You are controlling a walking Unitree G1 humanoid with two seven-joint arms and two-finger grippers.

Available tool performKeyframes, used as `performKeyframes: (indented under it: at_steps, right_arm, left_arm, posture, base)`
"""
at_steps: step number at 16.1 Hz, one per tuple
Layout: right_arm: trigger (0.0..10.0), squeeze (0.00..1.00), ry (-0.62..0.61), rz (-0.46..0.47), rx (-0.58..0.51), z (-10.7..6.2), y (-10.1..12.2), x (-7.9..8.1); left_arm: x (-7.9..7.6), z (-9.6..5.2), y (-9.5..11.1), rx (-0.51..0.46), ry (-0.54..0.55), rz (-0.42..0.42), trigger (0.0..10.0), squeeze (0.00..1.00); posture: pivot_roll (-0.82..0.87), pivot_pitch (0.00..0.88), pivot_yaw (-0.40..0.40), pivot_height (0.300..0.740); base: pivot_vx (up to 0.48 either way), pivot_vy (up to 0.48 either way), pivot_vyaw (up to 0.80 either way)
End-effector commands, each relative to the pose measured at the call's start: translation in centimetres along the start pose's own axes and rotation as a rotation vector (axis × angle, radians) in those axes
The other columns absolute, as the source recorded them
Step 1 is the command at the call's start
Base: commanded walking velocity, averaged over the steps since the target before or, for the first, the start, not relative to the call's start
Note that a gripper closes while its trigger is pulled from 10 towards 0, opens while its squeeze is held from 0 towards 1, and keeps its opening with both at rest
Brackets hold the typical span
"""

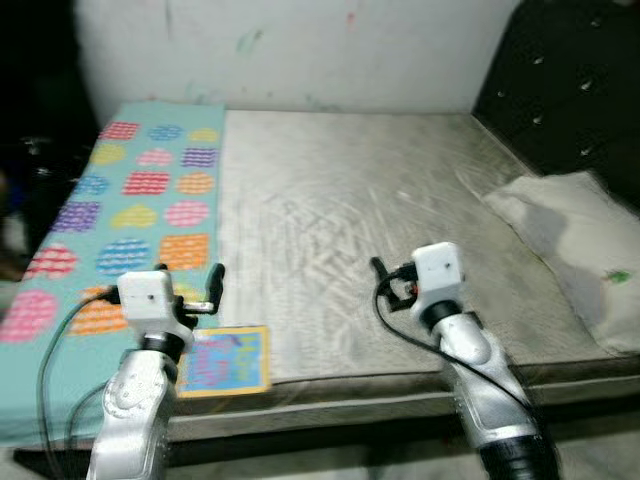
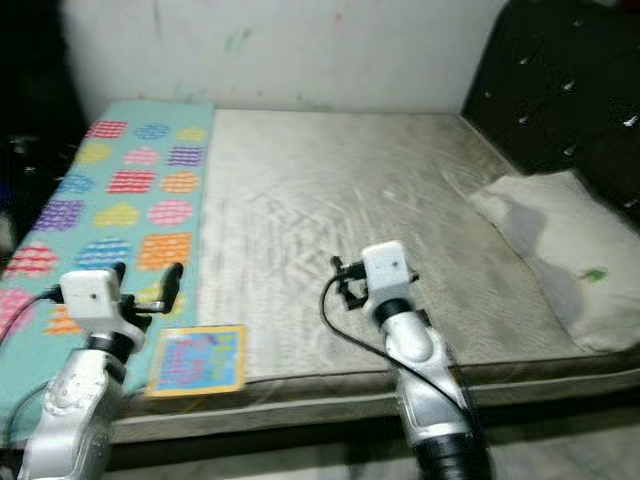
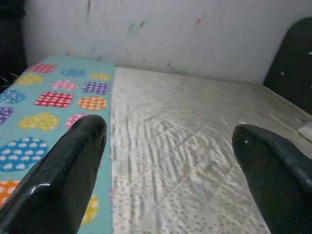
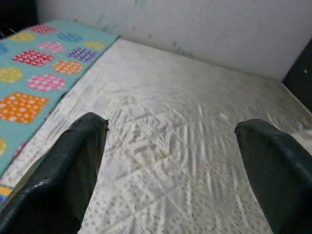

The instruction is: Clean up the room

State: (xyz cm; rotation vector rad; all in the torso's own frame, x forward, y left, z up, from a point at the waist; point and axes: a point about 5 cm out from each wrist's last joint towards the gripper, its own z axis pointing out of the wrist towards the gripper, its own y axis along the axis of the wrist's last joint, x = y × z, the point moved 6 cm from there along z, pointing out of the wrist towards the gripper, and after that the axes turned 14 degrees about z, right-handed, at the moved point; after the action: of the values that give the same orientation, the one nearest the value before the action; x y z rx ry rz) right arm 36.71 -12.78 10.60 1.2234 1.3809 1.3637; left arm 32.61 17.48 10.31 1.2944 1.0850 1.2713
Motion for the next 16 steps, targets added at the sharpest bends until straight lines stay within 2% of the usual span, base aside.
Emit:
performKeyframes:
  at_steps: [1,5,16]
  right_arm:
    - [10.0,0.0,-0.016,0.003,-0.002,-0.16,0.15,-0.69]
    - [10.0,0.0,-0.013,0.001,0.0,-0.13,0.09,-0.69]
    - [10.0,0.0,-0.013,0.004,0.0,-0.14,0.02,-0.59]
  left_arm:
    - [-0.64,0.14,0.33,-0.012,-0.026,-0.003,10.0,0.0]
    - [-0.66,0.16,0.32,-0.011,-0.022,-0.002,10.0,0.0]
    - [-0.69,0.18,0.23,-0.009,-0.029,0.009,10.0,0.0]
  posture:
    - [-0.1,0.0,-0.052,0.74]
    - [-0.1,0.0,-0.054,0.74]
    - [-0.1,0.0,-0.05,0.74]
  base:
    - [0.0,0.0,0.0]
    - [0.0,0.0,0.0]
    - [0.265,0.0,0.0]
